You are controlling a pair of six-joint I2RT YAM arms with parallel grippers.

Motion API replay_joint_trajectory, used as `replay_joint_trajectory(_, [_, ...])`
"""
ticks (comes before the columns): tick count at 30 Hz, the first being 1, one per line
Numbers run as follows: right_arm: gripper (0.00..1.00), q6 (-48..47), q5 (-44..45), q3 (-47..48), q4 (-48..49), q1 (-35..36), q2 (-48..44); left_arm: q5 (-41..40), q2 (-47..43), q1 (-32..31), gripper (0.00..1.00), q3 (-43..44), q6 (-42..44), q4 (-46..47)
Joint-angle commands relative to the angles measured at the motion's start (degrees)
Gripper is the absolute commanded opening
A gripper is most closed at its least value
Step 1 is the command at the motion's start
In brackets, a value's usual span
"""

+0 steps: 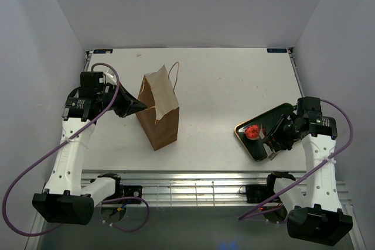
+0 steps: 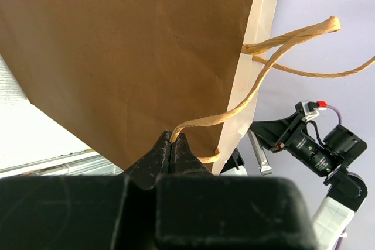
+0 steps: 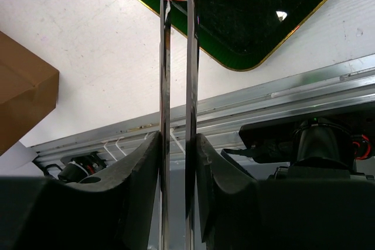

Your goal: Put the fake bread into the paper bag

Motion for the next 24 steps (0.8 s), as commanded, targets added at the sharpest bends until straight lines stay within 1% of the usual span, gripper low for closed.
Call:
replay_joint_trajectory(1, [0.3,-0.24,0.9,4.16,-0.11,-0.08,0.63,-0.63,-1.13,-0.01,0.0,0.47,-0.18,-0.36])
replay_joint_trajectory(7, [0.29,-0.42,0.2,5.57,-0.28,-0.17,1.51,-1.07,-1.48,-0.1,0.0,0.39,-0.71,-0.36])
replay_joint_trajectory(15, [0.29,-2.88,-0.15,12.16,-0.99,-0.34,4.23,-2.3,-2.27,-0.1,0.0,0.12,-1.32,-0.27])
replay_joint_trajectory(20, [0.28,-3.93,-1.38,11.65,-0.72,-0.26,3.97,-3.27,-4.47,-0.1,0.0,-1.63,-2.38,0.26])
replay_joint_trajectory(24, [0.29,-5.25,-0.16,9.18,0.5,-0.34,3.53,-4.41,-6.66,-0.1,0.0,-3.74,-2.64,0.61])
